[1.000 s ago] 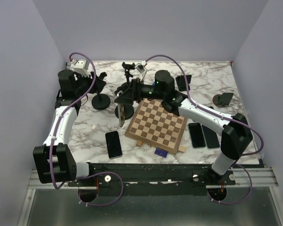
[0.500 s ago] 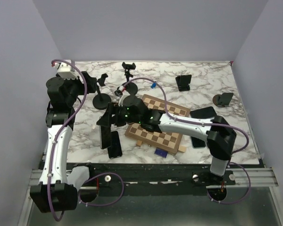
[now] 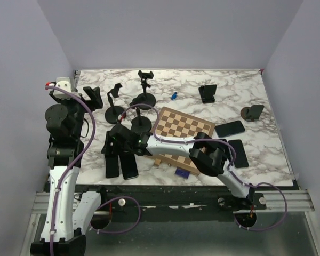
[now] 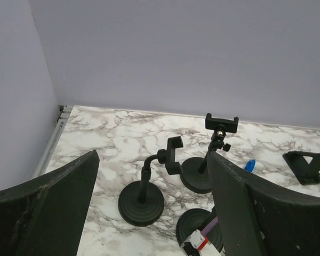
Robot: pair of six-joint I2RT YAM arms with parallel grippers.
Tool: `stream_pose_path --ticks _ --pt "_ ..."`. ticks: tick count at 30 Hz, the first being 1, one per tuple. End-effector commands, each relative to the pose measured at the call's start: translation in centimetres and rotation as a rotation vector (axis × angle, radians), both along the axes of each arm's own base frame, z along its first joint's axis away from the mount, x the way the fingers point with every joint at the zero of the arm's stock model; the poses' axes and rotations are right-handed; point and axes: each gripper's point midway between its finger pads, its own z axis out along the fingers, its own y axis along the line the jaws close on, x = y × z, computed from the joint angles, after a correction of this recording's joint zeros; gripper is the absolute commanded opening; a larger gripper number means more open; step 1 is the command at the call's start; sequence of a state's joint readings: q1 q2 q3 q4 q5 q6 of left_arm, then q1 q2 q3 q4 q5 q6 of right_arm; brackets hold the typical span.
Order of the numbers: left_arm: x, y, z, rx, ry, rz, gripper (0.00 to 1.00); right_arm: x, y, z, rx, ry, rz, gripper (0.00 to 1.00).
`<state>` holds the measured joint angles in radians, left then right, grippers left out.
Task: Remove the phone from the phone stand
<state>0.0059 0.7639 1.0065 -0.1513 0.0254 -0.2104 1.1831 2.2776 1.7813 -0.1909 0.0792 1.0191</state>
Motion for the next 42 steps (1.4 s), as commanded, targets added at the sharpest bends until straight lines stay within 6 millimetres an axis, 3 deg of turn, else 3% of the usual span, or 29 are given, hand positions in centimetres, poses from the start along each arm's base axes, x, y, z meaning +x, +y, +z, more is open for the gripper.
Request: stream_pose_path --ticks 1,11,23,32,42 --pt "0.0 -0.8 -0.5 -0.019 0.012 -0.02 0.9 -0.5 1.8 0.2 0.007 -0.001 -0.05 0.01" --pt "-0.2 -1.7 -0.2 -0.038 0.013 -0.065 0.9 0.9 0.0 -3.5 -0.098 0.033 -0.228 0.02" --pt "0.2 -2.2 -0.6 -0.059 0.035 -0.089 0.9 1.2 -0.4 -6.1 -0.151 0.048 -0.264 0.33" --pt "0.2 -2.3 -0.7 -0.064 0.039 -0.094 0.89 1.3 -0.4 -5.6 -0.14 0.037 -0.259 0.7" --pt "0.4 -2.5 -0.9 -0.07 0.045 -0.103 0.89 1.6 0.0 -4.1 -0.119 -0.002 -0.238 0.96"
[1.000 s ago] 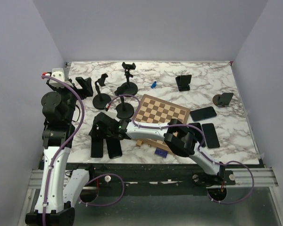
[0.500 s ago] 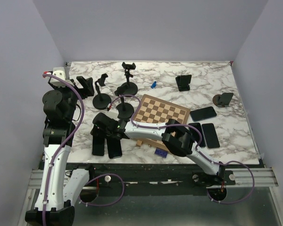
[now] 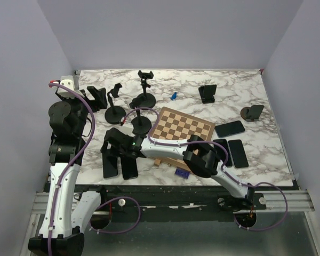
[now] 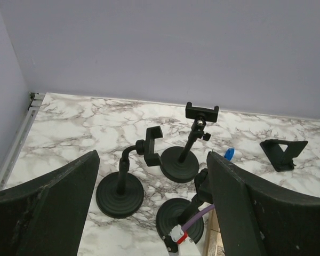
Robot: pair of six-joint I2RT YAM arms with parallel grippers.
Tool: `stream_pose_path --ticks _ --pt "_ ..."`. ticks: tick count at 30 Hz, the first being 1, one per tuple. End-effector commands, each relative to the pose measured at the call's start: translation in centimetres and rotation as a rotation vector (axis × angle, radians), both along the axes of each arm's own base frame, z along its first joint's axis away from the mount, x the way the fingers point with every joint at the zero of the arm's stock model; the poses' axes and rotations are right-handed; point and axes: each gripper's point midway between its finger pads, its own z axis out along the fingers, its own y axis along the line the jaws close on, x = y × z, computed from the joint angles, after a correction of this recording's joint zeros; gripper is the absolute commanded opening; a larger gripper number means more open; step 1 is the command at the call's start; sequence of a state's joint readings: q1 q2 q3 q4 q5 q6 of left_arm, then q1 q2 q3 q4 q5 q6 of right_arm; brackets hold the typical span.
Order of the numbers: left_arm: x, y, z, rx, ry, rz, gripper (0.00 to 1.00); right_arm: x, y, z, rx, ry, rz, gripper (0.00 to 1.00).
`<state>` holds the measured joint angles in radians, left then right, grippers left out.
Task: Remove the phone from the phone stand
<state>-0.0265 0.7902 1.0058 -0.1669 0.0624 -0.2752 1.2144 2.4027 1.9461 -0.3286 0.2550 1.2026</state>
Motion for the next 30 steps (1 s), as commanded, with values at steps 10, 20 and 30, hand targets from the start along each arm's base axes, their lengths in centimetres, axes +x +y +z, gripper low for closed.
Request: stream_pose_path --ticks 10,20,30 --pt "0.2 -0.6 -0.2 -0.009 0.009 -0.029 0.89 0.2 0.1 1.2 -0.028 -0.084 0.045 1.0" --pt "0.3 -1.7 -0.1 -0.007 0.001 -0.09 0.89 -0.7 -1.7 11.9 0.15 -0.399 0.121 1.0" --pt "-1.1 -7.6 0.6 0.02 -0.054 -0.371 0.89 0.6 -13.8 17.2 0.146 -0.668 -0.079 1.0"
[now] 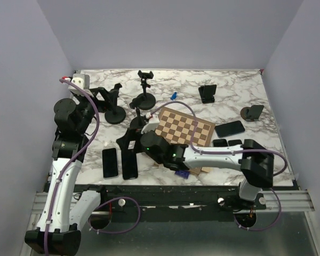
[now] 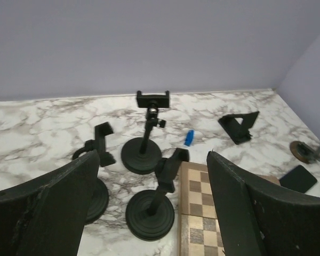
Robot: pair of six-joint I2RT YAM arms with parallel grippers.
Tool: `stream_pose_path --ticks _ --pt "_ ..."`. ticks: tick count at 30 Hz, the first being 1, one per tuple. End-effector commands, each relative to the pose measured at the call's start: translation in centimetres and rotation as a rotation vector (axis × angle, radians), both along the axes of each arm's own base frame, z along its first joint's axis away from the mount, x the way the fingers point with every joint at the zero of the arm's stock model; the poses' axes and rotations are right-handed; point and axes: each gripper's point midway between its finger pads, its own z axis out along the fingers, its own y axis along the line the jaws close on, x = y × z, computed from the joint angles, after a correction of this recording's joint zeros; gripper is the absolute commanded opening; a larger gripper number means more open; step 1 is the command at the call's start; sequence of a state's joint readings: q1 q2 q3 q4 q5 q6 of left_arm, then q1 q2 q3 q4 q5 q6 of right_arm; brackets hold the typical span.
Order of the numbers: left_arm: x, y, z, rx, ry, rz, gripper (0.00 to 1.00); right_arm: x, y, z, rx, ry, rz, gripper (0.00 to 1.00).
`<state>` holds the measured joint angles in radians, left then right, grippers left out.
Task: Remove the phone from the phone stand
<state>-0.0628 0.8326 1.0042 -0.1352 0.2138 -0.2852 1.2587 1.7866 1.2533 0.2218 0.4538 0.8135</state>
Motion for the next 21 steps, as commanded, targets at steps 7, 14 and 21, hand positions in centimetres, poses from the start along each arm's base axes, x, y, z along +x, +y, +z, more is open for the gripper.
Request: stream_pose_path --ticks 7,14,21 --pt "-4.3 -7.2 2.2 0.077 -0.165 -0.321 0.9 2.6 -18.8 6.9 -0.033 -0.315 -0.46 1.0" --pt "-6.9 -6.7 4.2 0.087 -0.303 -0.285 0.9 0.8 -30.9 10.9 -0.059 -0.387 -0.624 1.0" --pt "-8.2 -2.6 5.4 0.035 -0.407 -0.068 0.9 -1.6 -41.3 13.4 0.038 -0.37 -0.76 1.0"
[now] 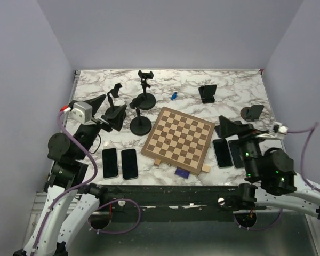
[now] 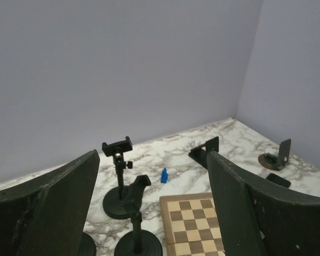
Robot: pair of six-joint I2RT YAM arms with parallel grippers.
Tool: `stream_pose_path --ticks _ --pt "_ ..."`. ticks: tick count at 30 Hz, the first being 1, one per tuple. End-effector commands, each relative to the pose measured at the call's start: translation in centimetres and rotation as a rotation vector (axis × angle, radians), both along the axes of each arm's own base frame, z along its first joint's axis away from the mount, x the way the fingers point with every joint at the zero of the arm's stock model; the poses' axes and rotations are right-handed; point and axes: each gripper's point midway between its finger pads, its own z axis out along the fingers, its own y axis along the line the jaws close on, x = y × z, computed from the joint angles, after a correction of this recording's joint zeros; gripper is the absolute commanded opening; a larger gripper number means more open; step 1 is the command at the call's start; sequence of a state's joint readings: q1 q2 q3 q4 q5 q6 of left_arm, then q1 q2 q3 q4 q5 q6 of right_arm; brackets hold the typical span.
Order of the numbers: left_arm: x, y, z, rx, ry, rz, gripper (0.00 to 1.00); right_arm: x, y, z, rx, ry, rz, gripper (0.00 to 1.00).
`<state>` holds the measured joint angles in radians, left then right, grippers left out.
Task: Remove the phone from the phone stand
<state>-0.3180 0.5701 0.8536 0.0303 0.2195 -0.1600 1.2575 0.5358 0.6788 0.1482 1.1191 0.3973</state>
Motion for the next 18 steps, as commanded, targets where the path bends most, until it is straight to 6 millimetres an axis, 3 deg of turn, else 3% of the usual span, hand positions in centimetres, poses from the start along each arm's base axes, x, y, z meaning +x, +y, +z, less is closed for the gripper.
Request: stream_pose_path --ticks 1,8,18 --pt "-0.5 3.5 1.7 -0.076 -0.104 0.179 0.9 -0.9 -6.1 -1.9 -0.07 0.04 -0.121 1.0" --pt "-1.6 6.6 2.0 -0.145 -0.174 0.315 0.9 -2.0 -8.9 -0.3 -0.027 -0.004 -0.085 1.0" --pt "-2.0 7.5 2.1 -0.171 -0.189 0.354 0.9 -2.1 -8.6 -0.2 -0.048 -0.019 -0.062 1.0"
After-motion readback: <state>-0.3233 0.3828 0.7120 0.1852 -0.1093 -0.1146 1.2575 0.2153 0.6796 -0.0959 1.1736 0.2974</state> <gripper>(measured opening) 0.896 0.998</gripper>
